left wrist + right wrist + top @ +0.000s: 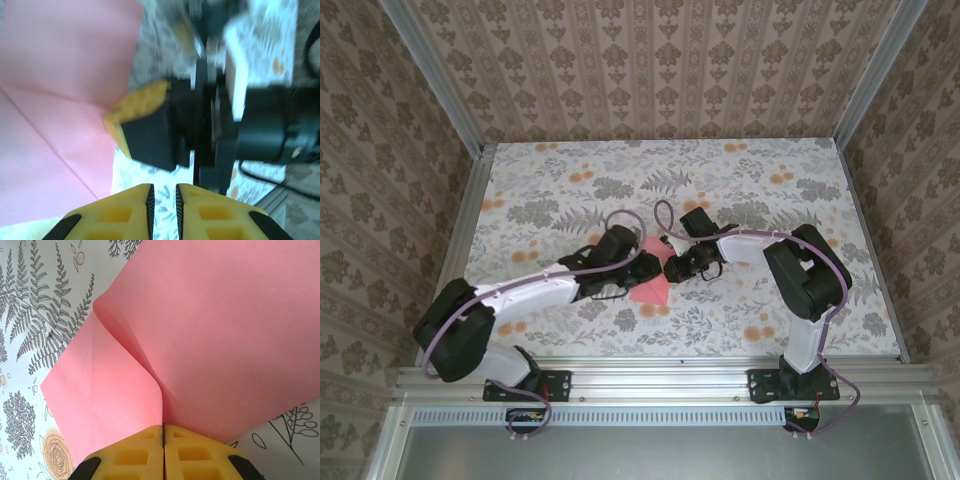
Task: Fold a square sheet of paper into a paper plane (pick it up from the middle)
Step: Fold the triangle a second time at the center of the table.
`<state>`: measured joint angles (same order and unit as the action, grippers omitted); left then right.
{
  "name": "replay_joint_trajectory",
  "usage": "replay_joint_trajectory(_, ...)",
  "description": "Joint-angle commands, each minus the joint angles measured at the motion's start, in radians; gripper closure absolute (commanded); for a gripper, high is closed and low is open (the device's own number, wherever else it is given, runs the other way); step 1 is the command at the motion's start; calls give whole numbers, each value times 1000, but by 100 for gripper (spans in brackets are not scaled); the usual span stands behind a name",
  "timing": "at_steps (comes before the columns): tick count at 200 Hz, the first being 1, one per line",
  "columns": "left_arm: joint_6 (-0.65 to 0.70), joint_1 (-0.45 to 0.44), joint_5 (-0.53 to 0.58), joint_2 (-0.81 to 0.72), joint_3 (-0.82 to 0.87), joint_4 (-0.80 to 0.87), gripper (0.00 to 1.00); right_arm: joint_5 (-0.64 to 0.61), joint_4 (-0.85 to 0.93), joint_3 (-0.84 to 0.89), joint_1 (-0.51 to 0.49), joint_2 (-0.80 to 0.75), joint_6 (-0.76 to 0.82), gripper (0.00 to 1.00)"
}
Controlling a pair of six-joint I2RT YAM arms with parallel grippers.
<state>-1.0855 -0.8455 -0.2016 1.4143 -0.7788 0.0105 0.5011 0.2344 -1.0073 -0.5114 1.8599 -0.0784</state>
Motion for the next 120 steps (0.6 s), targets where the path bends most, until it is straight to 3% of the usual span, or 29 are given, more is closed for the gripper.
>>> replay_joint_trajectory(1, 36, 66, -17, 10, 56, 14, 79, -44, 56, -6, -7, 30, 14, 91)
replay_joint_trajectory(51, 50, 117, -78, 103, 29, -62, 80, -43, 65, -11, -7, 30, 13, 91)
replay_joint_trajectory(120, 44, 121, -143, 250, -30, -145, 80, -42, 60, -11, -7, 36, 6, 91)
